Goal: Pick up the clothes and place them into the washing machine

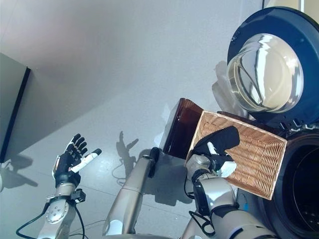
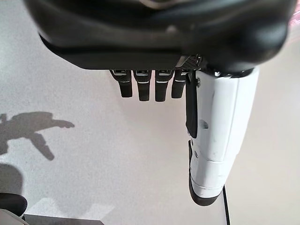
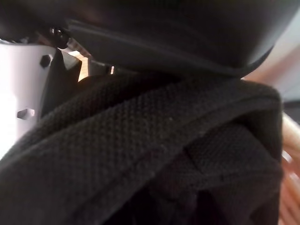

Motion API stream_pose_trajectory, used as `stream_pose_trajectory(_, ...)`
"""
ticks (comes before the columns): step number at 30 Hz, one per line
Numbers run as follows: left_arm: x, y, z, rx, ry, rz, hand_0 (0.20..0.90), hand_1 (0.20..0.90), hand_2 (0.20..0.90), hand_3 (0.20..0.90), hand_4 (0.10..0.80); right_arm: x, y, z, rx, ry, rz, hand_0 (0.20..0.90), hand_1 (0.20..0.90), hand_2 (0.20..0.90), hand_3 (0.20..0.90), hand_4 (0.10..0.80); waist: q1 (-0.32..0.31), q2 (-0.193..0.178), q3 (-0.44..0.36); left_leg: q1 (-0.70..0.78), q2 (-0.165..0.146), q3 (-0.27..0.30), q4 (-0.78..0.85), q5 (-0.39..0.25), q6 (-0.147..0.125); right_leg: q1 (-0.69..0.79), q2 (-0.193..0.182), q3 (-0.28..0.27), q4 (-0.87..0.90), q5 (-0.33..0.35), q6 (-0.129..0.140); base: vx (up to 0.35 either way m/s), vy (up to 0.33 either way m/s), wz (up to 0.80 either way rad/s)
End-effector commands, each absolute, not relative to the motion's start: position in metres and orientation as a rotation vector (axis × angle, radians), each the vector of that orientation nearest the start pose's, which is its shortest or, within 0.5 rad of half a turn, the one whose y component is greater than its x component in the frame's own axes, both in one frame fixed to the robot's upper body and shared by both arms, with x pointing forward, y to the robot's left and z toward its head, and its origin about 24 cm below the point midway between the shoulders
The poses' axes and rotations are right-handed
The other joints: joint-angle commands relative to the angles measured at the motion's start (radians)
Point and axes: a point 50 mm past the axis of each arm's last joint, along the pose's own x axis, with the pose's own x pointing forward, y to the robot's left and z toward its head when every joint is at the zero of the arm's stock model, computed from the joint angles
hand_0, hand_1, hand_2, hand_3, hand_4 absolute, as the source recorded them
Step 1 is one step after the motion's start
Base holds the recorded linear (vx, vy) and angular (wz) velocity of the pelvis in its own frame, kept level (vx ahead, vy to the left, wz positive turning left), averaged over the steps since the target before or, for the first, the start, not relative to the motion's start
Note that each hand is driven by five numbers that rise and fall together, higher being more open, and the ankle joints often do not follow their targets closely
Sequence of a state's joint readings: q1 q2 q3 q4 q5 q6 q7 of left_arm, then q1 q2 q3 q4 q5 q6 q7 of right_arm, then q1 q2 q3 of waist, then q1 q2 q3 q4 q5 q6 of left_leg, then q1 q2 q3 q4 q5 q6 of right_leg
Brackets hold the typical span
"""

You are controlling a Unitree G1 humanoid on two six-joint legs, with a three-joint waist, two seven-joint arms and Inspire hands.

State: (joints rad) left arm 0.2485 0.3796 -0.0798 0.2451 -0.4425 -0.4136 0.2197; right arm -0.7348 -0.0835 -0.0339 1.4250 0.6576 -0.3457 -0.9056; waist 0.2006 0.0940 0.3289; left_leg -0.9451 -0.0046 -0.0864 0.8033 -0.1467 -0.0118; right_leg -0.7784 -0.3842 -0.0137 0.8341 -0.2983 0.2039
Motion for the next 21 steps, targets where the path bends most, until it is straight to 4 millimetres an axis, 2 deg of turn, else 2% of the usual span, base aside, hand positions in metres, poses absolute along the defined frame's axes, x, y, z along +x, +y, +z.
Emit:
stream_pose_trajectory(1,0.185,0.288,0.027,0.049,-0.138,0.432,0.9,0.9,0.9,0.9,0.8,0.318,-0.199,-0.007,0.313,0.332,-1.103,0.2,0.2,0.2,0.2,0.3,0.007,0.001,-0.017,0.051,0.029,0.026,-0.116,0.012,-0.017,-0.032,0.027,0.018,-0.134,0.222,-0.062,0.003,-0.018,-0.1)
stream_pose_trajectory(6,0.181,0.291,0.026,0.044,-0.145,0.438,0.9,0.9,0.9,0.9,0.8,0.314,-0.2,-0.007,0.389,0.236,-1.044,0.2,0.2,0.2,0.2,0.3,-0.017,-0.018,0.001,0.107,0.035,0.035,-0.209,0.051,-0.023,0.034,0.033,0.0,-0.232,0.259,-0.055,0.003,-0.025,-0.1)
stream_pose_trajectory(9,0.179,0.291,0.024,0.036,-0.138,0.435,0.9,0.9,0.9,0.9,0.8,0.307,-0.207,-0.012,0.377,0.224,-1.045,0.2,0.2,0.2,0.2,0.3,-0.027,-0.024,0.008,0.134,0.034,0.038,-0.249,0.07,-0.024,0.066,0.034,-0.011,-0.281,0.278,-0.053,0.006,-0.019,-0.16)
stream_pose_trajectory(15,0.175,0.289,0.015,0.014,-0.109,0.428,0.9,0.9,0.9,0.9,0.8,0.29,-0.224,-0.023,0.397,0.19,-1.036,0.2,0.2,0.2,0.2,0.3,-0.056,-0.037,0.01,0.227,0.03,0.047,-0.377,0.119,-0.033,0.162,0.038,-0.031,-0.421,0.33,-0.045,0.025,-0.017,-0.07)
stream_pose_trajectory(18,0.174,0.287,0.009,-0.004,-0.09,0.428,0.9,0.9,0.9,0.9,0.8,0.279,-0.237,-0.029,0.434,0.171,-1.051,0.2,0.2,0.2,0.2,0.3,-0.073,-0.041,0.003,0.274,0.037,0.051,-0.436,0.144,-0.041,0.202,0.036,-0.041,-0.474,0.348,-0.039,0.072,-0.009,-0.12)
stream_pose_trajectory(19,0.172,0.286,0.002,-0.022,-0.062,0.436,0.9,0.9,0.9,0.9,0.8,0.27,-0.243,-0.034,0.467,0.161,-1.052,0.2,0.2,0.2,0.2,0.3,-0.083,-0.043,-0.004,0.311,0.043,0.054,-0.478,0.158,-0.046,0.233,0.037,-0.043,-0.513,0.363,-0.033,0.087,-0.02,-0.13)
stream_pose_trajectory(21,0.171,0.286,-0.002,-0.032,-0.05,0.441,0.9,0.9,0.9,0.9,0.8,0.267,-0.245,-0.036,0.484,0.149,-1.049,0.2,0.2,0.2,0.2,0.3,-0.088,-0.044,-0.006,0.327,0.044,0.055,-0.496,0.166,-0.048,0.247,0.037,-0.044,-0.53,0.37,-0.032,0.06,-0.01,-0.12)
